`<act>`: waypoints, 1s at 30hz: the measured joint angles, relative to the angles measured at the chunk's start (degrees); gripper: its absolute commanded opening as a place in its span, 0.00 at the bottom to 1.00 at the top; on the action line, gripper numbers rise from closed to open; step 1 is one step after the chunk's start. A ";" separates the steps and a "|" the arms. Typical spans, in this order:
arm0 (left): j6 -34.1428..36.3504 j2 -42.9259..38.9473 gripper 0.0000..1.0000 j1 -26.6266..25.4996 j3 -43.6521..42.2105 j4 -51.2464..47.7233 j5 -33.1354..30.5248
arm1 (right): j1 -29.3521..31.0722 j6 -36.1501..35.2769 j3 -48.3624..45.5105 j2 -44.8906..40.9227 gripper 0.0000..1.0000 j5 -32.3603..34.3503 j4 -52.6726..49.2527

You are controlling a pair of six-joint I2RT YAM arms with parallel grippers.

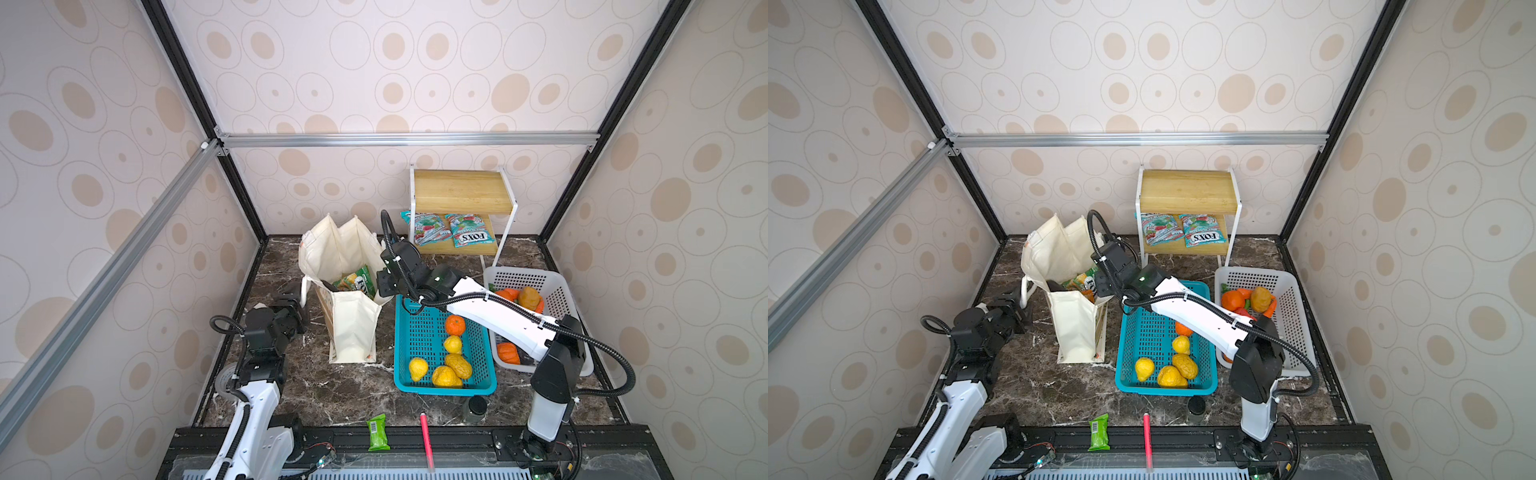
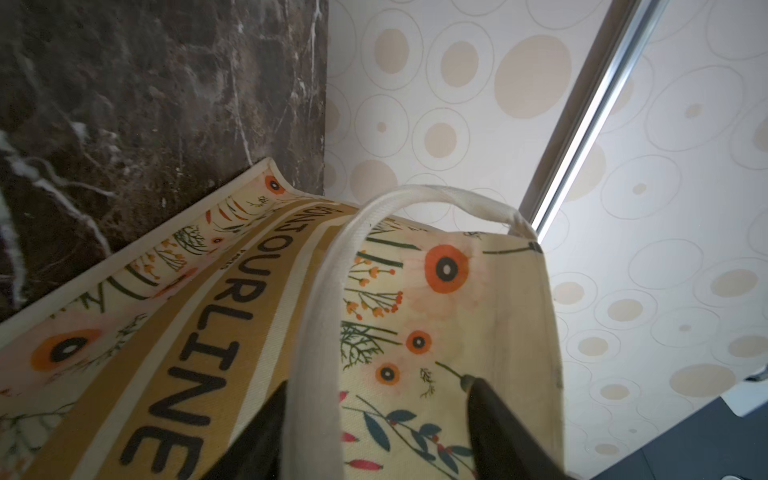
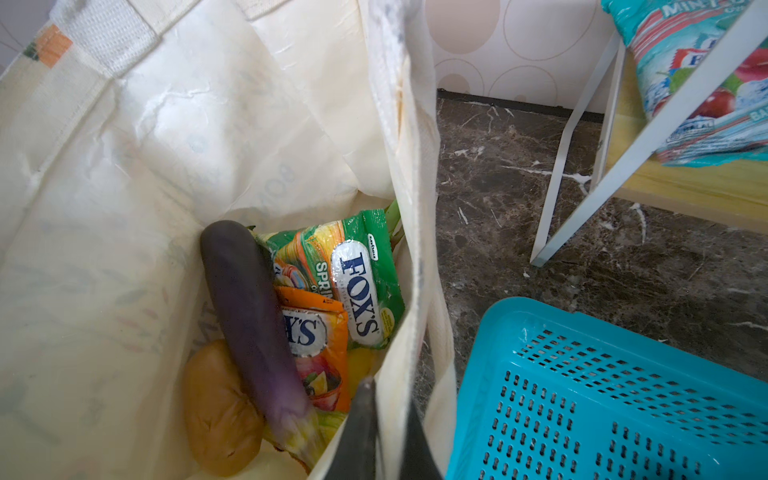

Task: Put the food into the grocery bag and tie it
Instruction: 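Lower the right gripper to the bag's other white handle while the left gripper draws back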

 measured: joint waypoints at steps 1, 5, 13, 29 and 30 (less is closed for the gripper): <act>-0.20 0.04 0.00 -0.09 0.00 1.31 0.00 | 0.00 0.00 0.00 0.00 0.00 0.00 0.00; 1.38 -1.62 0.00 0.17 0.04 3.56 -2.10 | -0.02 -0.02 0.00 -0.02 0.11 -0.46 0.00; 24.37 -3.74 0.00 1.66 16.85 -10.25 -11.39 | -0.07 0.00 -0.85 -2.58 0.64 -2.19 -0.39; 42.47 -5.03 0.00 1.75 22.51 -19.52 -19.76 | -12.96 20.65 -26.71 -28.30 0.99 -10.40 10.58; 42.82 -5.22 0.00 1.77 22.51 -19.82 -20.06 | -14.25 22.73 -28.52 -28.52 1.00 -11.41 10.91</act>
